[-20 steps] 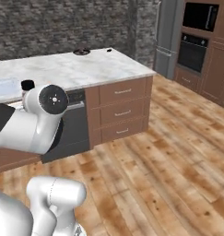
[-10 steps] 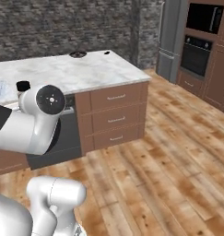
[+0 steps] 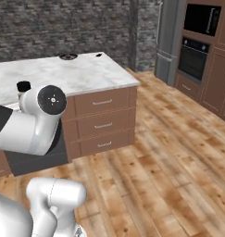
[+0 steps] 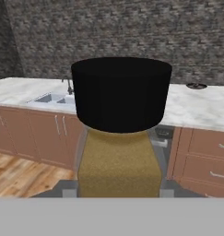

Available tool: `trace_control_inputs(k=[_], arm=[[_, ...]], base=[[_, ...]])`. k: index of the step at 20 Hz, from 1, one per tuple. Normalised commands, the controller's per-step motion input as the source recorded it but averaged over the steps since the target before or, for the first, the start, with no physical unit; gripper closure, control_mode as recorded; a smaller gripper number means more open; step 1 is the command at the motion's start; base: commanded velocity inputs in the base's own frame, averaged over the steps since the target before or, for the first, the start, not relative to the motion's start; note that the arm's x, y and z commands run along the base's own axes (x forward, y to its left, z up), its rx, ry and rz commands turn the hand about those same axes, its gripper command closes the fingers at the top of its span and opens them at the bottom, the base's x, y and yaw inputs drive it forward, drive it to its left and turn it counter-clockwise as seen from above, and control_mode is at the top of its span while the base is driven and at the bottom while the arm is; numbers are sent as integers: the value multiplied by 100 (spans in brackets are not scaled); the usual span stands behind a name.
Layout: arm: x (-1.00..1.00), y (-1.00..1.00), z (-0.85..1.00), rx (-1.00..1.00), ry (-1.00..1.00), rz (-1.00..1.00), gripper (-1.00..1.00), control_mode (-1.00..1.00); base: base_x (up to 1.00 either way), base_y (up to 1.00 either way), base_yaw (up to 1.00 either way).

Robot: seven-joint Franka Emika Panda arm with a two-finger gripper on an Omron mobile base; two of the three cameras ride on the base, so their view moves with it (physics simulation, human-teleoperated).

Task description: Take the cinnamon bottle from the cabinet and place it on the dining table, next to the plate with the cupcake. Then take the chocolate from the dining counter and place it on the cupcake plate.

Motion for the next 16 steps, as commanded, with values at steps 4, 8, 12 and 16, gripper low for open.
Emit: trace_control_inputs(k=[4,8,12,16], arm=[[0,0,0,0,0,0,100,100],[0,0,0,0,0,0,100,100],[0,0,0,0,0,0,100,100],[0,0,0,0,0,0,100,100]], base=[[62,-40,9],[64,-40,6],[67,-39,5],[67,-41,2]])
